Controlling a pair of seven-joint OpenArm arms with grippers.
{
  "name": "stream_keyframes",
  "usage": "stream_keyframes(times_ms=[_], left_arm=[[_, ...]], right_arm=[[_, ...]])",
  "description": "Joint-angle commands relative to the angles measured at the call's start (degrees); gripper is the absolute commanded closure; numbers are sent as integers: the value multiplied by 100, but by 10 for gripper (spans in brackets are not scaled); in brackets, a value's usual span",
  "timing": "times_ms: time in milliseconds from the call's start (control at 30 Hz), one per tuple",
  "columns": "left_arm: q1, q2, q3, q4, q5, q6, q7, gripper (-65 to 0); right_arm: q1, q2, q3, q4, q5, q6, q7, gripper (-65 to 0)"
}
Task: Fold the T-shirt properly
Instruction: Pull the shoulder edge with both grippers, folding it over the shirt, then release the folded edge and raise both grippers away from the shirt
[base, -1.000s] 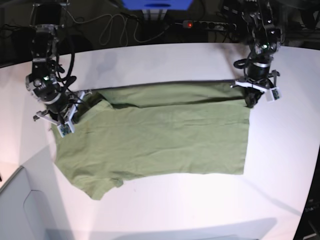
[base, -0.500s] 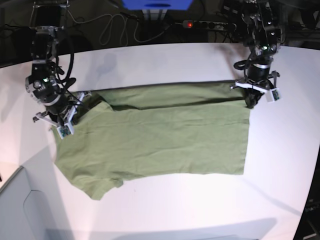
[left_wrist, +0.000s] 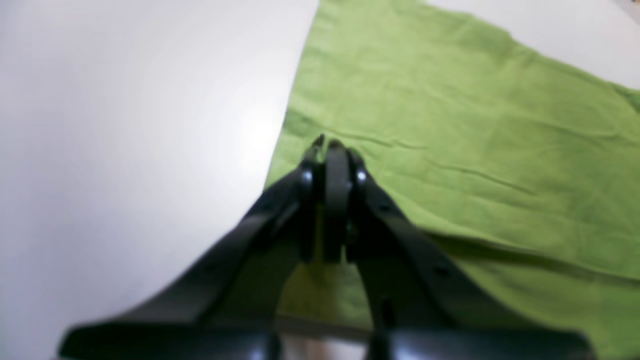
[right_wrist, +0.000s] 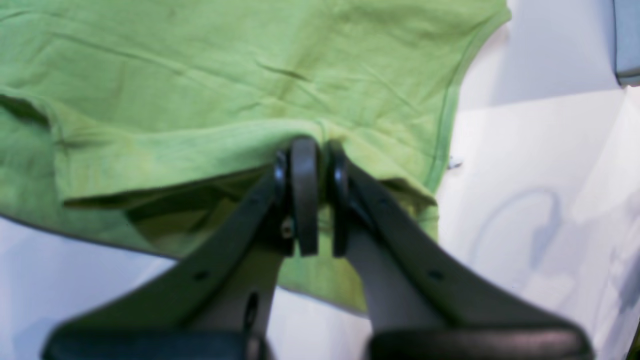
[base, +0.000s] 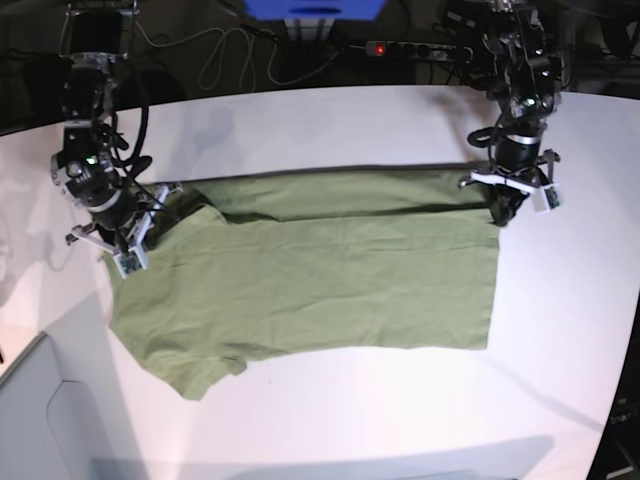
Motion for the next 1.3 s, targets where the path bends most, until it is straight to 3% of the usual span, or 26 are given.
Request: stream_keyframes(times_ms=[0,67,200,267,333,433,533,1133,1267], left_arm=[[-2,-46,-14,88,-19,3,-128,0],[-2,-46,-5,88,-28,3,-128,0],[-2,-46,-5,97,-46,3,-119,0],[-2,-37,-23,97,-46,38,-119,-94],[-2,-37,-23,97,-46,38,-22,-208],[-2,-37,-40,149,-46,12,101,-338],[42,-37,-40,158,-54,12,101,-399],[156,-28,-40,-352,-54,3,74,-394],[218,-19,-14,-510,-54,3,74,-394]], right_arm=[[56,62,31,102,17,85,94,-10],[56,71,31,102,17,85,94,-59],[30,71,48,128,17,85,94,-260],[3,71,57,146,17,85,94,-353],[-14,71,66,146,17,85,103,-400],[-23,71,75,146,17,85,103,-400],[-93,71,83,146,17,85,103,-399],[-630,185,259,655,17,85,103,-399],[-630,167,628,638,17,85,103,-399]])
